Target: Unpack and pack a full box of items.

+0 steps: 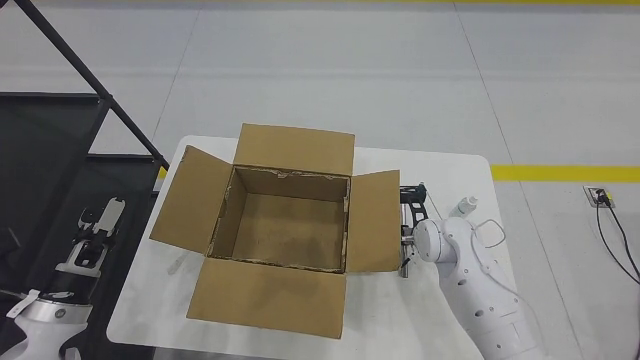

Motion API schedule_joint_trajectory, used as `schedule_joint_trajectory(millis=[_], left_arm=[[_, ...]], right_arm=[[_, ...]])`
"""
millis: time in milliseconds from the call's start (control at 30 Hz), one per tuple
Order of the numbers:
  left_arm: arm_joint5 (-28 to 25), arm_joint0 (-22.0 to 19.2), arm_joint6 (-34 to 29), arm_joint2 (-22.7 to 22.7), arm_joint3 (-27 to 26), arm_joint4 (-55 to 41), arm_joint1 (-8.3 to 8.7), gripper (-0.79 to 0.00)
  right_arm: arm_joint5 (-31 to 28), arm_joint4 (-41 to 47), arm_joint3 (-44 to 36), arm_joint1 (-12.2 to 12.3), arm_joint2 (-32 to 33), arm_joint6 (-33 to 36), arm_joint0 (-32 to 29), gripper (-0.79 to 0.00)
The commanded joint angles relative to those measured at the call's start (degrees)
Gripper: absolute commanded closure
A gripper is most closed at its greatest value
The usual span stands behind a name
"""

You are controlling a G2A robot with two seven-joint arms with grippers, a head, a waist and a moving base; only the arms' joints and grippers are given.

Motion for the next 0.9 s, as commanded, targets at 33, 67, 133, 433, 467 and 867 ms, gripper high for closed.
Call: schedule_joint_trajectory(millis=[33,67,133,433,467,867], left_arm=[[0.0,0.0,0.0,0.0,0.0,0.0,0.0,-0.785],[0.0,0.0,0.0,0.0,0.0,0.0,0.0,-0.785],[0.0,0.0,0.0,0.0,0.0,0.0,0.0,-0.785],[0.0,0.0,0.0,0.0,0.0,0.0,0.0,-0.785],[0.0,0.0,0.0,0.0,0.0,0.0,0.0,-0.785],[0.0,0.0,0.0,0.0,0.0,0.0,0.0,-0.785]], right_arm=[[-0.01,0.01,0.0,0.0,0.0,0.01,0.0,-0.785],[-0.01,0.01,0.0,0.0,0.0,0.01,0.0,-0.785],[-0.49,-0.06,-0.34,-0.04,-0.28,-0.85,-0.27,-0.785],[1.81,0.56,1.67,-0.87,-2.01,3.44,3.09,-0.785],[1.58,0.73,2.38,-0.95,-2.23,4.69,3.63,-0.785],[0.67,1.76,10.54,-2.21,-5.07,7.32,8.29,-0.499]])
